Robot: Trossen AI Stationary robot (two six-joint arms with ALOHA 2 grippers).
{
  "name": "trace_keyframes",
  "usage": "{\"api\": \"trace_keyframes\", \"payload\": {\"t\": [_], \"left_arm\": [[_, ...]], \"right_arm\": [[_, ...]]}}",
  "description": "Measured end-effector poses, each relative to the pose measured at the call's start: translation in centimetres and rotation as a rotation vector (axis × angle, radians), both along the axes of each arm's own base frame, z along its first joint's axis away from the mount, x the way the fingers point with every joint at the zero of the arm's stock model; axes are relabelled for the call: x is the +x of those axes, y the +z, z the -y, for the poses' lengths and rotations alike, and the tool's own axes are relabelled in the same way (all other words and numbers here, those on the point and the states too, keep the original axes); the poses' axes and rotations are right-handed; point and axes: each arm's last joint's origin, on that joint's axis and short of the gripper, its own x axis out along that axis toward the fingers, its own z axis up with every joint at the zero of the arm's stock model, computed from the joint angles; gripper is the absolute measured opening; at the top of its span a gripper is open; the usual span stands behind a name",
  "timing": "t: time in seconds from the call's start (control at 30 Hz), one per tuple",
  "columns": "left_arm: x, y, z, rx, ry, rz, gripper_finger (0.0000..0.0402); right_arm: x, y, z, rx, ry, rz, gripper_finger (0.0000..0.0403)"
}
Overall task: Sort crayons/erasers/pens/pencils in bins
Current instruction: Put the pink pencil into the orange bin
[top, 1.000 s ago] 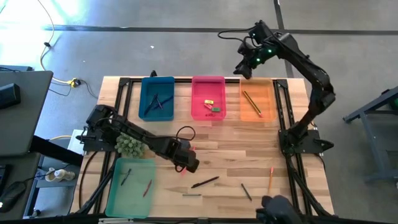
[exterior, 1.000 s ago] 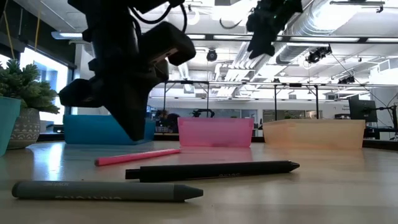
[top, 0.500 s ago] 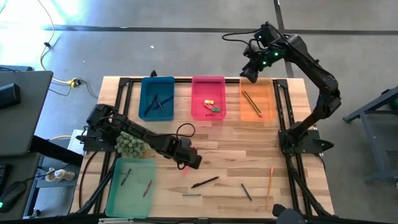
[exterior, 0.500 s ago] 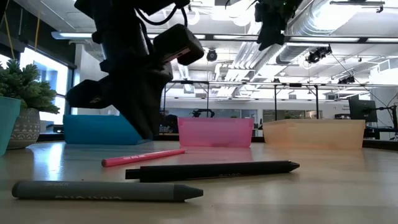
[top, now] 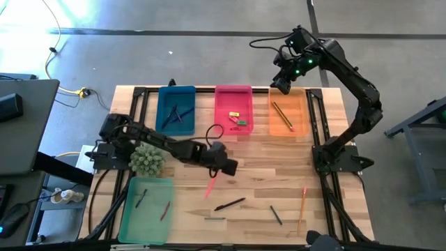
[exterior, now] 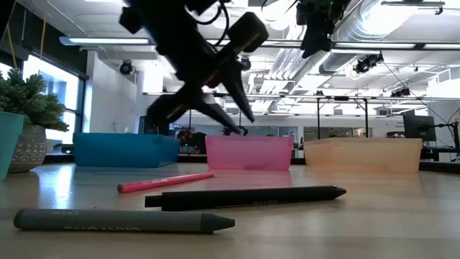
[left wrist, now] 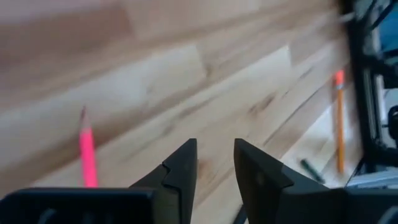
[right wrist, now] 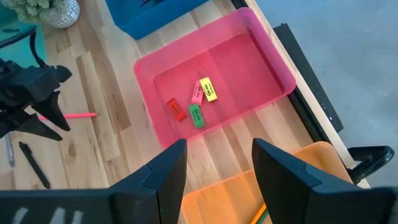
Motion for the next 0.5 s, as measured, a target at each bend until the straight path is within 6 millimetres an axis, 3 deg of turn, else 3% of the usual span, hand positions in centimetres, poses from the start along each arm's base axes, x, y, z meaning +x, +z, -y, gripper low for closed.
{"api": "trace_keyframes", "payload": {"t": [0.27,0.5], "left_arm": [[2.0,4.3,-2.5,0.124,-0.068,0.042,0.0069],[1.0,7.1,-3.6,0.211,-0.073,-0.213,0.0034]], "right_arm": [[-0.1,0.0,-0.1,0.007,0.0,-0.006,0.0173],[-0.1,-0.1,-0.2,0.019,0.0,-0.017,0.0173]]}}
